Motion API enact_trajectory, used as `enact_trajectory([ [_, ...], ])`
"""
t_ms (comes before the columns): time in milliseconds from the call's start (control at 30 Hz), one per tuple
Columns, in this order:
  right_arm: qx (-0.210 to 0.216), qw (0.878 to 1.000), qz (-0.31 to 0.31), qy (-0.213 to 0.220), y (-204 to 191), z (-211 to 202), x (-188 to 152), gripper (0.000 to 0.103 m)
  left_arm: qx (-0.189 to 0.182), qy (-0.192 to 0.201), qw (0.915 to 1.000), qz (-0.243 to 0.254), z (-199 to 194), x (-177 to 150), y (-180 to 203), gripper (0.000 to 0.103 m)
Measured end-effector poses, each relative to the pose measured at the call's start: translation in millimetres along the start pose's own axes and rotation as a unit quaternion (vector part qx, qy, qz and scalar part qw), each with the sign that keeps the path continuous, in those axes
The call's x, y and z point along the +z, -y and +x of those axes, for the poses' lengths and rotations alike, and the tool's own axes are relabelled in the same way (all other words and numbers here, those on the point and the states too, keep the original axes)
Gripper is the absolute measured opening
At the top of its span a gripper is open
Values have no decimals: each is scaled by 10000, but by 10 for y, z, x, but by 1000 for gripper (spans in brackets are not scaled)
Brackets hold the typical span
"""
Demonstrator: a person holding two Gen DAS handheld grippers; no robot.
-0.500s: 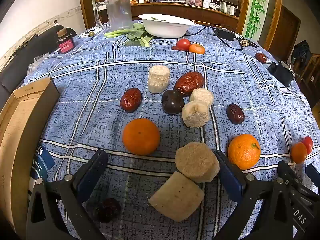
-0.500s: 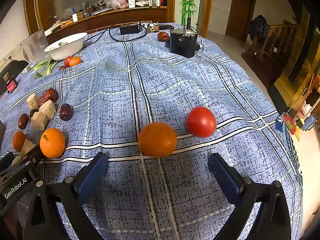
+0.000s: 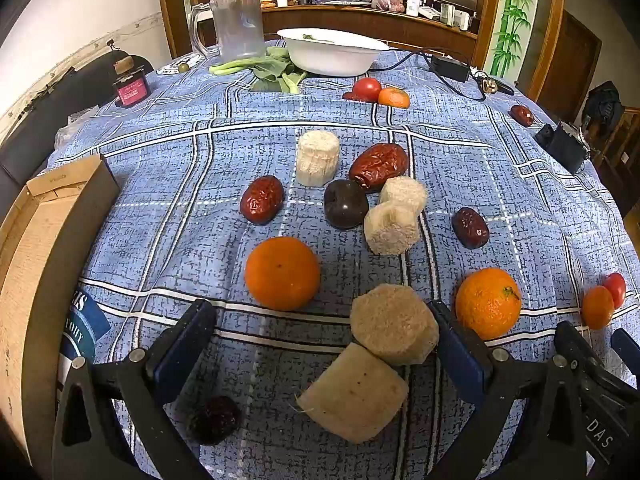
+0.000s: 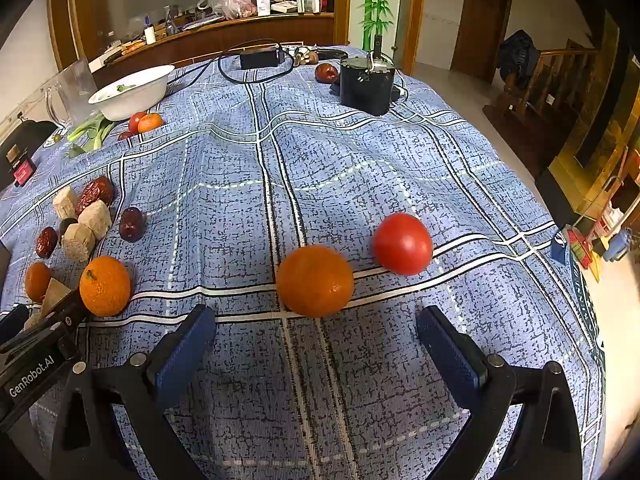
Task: Organize fruits
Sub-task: 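Move the left tool toward the pale cylindrical piece on the cloth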
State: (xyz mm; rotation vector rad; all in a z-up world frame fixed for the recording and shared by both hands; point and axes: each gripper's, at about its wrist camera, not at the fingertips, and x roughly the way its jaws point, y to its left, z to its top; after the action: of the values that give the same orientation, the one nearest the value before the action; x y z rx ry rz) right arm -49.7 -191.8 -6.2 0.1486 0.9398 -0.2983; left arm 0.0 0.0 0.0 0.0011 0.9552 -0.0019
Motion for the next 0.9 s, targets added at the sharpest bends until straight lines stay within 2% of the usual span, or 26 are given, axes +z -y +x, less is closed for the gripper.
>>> enact_trajectory([
  [267, 0, 10000, 0, 0, 4, -2, 0, 102, 4, -20, 10000, 24, 1, 3, 2, 103],
  [467, -10, 10000, 11, -19, 7, -9, -7, 102, -145, -428, 9987, 238, 25, 43, -5, 103],
  [567, 42, 9997, -51, -228, 19, -23, -1, 102, -231, -738, 9964, 335, 42, 94, -9, 103],
  [733, 63, 9986, -101, -515, 19, 38, 92, 102, -562, -879, 9944, 142, -168, -3, -123, 89],
  [833, 73, 9972, -89, -733, 17, 64, 131, 102, -638, -821, 9946, -23, -364, -23, -228, 89],
  [900, 65, 9966, -37, -820, 21, 62, 133, 102, -557, -686, 9961, -24, -524, -25, -296, 89],
])
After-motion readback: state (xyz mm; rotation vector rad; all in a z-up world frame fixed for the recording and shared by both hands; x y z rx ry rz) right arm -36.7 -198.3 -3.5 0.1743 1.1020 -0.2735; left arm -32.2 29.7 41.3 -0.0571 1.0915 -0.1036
